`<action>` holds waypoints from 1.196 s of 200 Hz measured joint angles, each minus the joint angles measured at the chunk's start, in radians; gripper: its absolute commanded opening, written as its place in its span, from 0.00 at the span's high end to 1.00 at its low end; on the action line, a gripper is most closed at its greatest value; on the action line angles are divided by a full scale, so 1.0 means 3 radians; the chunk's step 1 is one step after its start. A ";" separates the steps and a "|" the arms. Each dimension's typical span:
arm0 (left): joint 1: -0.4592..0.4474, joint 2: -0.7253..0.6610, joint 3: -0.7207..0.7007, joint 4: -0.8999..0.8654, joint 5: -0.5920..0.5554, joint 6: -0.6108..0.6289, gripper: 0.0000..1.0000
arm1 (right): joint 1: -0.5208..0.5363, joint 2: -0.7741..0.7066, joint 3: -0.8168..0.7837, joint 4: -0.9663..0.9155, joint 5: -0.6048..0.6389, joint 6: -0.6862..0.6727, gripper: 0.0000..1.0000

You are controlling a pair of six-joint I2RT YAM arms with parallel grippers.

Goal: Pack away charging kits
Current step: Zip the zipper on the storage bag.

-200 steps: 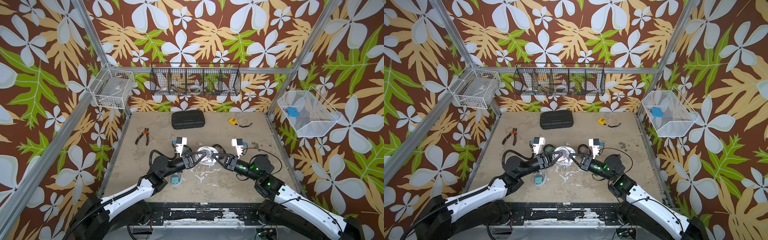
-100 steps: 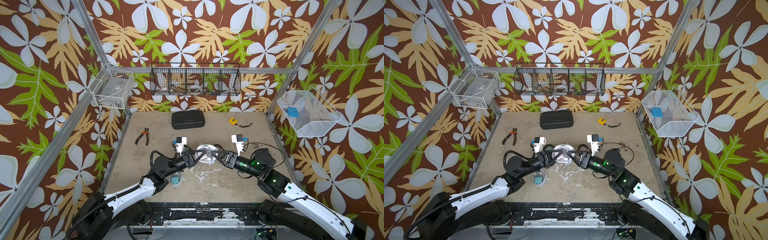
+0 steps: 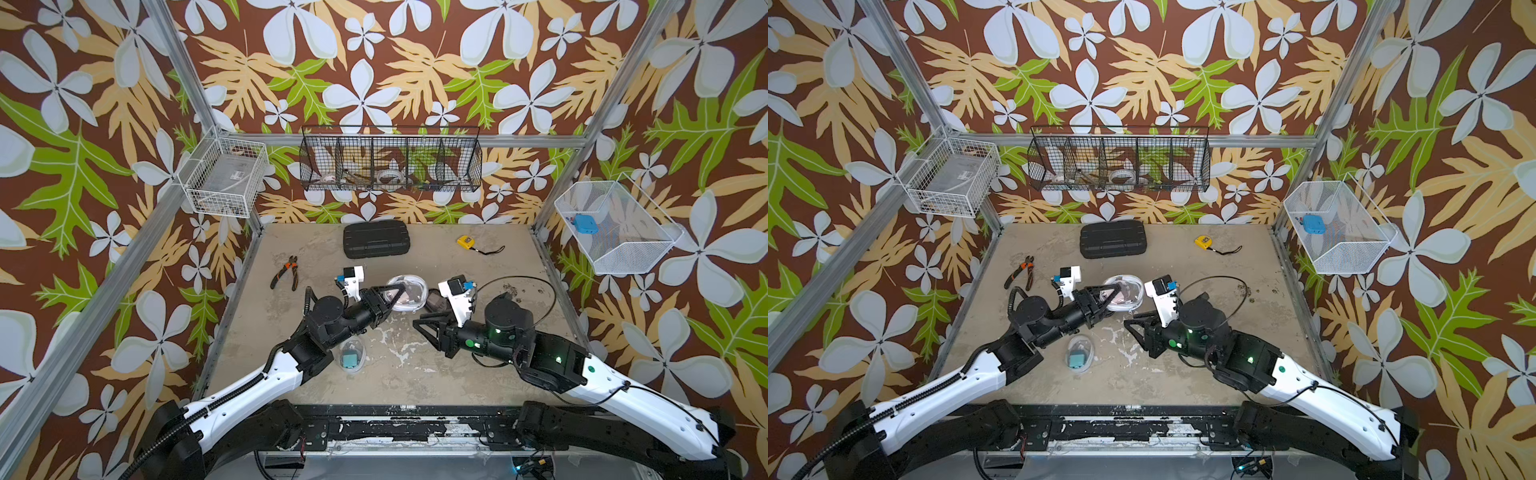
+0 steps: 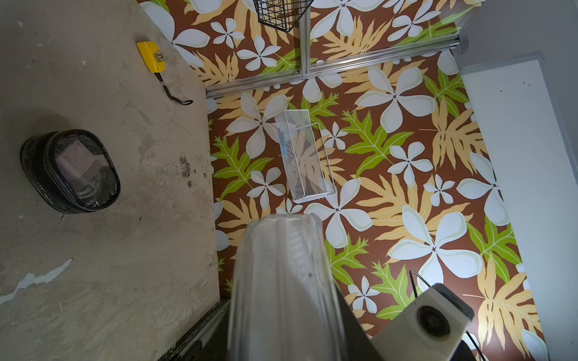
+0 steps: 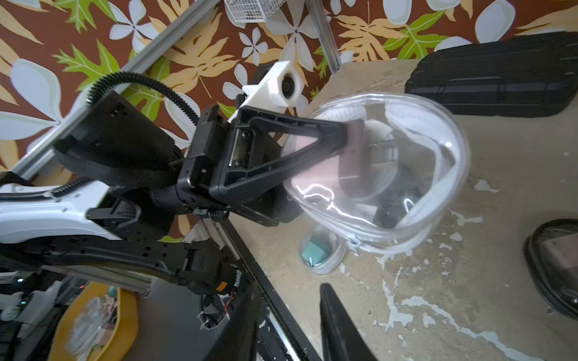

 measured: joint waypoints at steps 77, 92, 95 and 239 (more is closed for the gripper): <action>0.0000 -0.0009 0.0014 -0.0169 -0.0064 -0.0015 0.89 | 0.0060 0.0195 0.0092 -0.0131 0.0500 -0.0229 0.68; 0.0000 -0.0009 0.0009 -0.0170 -0.0064 -0.0017 0.89 | 0.0057 0.0234 0.0092 -0.0112 0.0493 -0.0233 0.68; 0.0000 -0.0009 0.0009 -0.0169 -0.0064 -0.0017 0.89 | 0.0057 0.0245 0.0092 -0.0104 0.0490 -0.0231 0.68; 0.0000 0.0013 0.0041 -0.0168 -0.0025 -0.0014 0.88 | 0.0057 0.0420 0.0117 -0.0052 0.0682 -0.0240 0.78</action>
